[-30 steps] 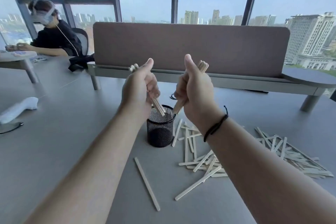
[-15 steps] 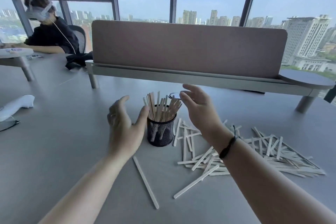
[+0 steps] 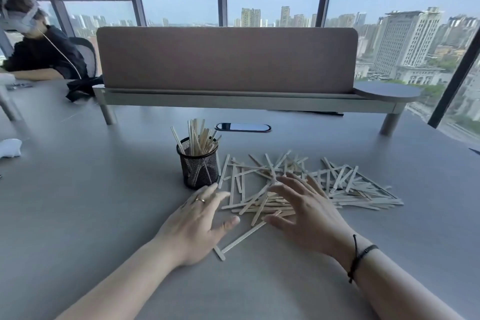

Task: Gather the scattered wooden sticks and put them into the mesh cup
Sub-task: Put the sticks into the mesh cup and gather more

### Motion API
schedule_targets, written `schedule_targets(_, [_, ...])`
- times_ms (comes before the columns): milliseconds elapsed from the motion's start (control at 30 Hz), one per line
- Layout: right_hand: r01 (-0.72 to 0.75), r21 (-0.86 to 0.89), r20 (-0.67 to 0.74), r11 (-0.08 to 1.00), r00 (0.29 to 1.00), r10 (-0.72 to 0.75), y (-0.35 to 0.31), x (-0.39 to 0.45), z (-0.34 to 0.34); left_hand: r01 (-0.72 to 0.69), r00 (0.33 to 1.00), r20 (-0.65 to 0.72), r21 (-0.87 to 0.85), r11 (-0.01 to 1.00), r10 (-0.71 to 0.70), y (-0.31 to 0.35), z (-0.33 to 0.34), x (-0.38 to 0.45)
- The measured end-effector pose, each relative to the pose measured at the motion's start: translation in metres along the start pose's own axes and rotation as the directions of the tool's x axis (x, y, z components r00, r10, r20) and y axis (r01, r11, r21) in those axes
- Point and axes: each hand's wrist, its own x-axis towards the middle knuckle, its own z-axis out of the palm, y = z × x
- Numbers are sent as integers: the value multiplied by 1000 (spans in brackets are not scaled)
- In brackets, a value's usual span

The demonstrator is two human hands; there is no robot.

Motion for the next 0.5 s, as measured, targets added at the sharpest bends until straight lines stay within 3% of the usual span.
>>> schedule_targets(167, [-61, 12, 71, 998, 996, 60, 12, -9, 2, -2, 999, -43, -40, 999, 0, 40, 14, 17])
schedule_targets(500, [-182, 69, -49, 981, 981, 186, 17, -3, 4, 94, 970, -231, 78, 992, -74, 73, 27, 83])
